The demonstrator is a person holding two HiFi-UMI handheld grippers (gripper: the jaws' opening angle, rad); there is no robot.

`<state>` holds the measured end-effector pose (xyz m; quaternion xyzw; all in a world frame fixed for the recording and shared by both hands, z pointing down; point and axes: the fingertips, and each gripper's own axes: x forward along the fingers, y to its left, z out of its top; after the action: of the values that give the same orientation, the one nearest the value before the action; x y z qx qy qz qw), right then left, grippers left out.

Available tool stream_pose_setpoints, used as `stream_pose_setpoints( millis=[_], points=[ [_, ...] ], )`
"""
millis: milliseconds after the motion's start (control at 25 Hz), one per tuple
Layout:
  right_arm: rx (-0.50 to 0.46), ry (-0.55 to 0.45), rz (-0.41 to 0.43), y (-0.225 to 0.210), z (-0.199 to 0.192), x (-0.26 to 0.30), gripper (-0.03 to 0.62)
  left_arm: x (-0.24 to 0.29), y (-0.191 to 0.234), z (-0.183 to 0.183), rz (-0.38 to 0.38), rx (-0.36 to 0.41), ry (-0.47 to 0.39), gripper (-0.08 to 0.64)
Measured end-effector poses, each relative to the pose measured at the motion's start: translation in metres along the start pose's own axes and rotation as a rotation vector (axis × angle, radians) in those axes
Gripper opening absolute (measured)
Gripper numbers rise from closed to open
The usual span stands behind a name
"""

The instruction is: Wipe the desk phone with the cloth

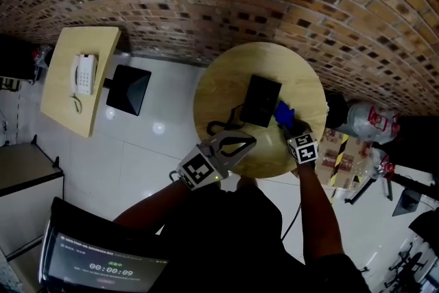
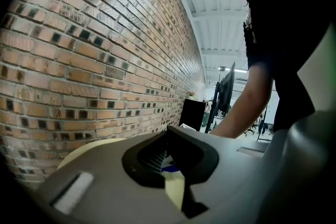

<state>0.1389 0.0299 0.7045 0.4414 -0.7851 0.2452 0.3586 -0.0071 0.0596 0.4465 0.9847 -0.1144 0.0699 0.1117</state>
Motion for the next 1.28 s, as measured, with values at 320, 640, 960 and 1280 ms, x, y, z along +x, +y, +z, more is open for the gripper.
stream_pose_setpoints(
  millis=[320, 640, 960, 1280],
  points=[
    [0.091, 0.037, -0.067, -0.073, -0.015, 0.005, 0.097, 0.023, -0.002, -0.005, -0.003, -0.021, 0.018, -0.015],
    [0.218, 0.117, -0.012, -0.098, -0.052, 0.03, 0.098, 0.034, -0.001, -0.017, 0.021, -0.058, 0.047, -0.015],
    [0.21, 0.062, 0.014, -0.1, -0.047, 0.027, 0.114, 0.045, 0.0, -0.017, 0.01, -0.065, 0.053, -0.015],
    [0.108, -0.044, -0.02, -0.092, -0.016, -0.019, 0.126, 0.048, -0.002, -0.002, -0.004, -0.036, 0.042, -0.015]
  ],
)
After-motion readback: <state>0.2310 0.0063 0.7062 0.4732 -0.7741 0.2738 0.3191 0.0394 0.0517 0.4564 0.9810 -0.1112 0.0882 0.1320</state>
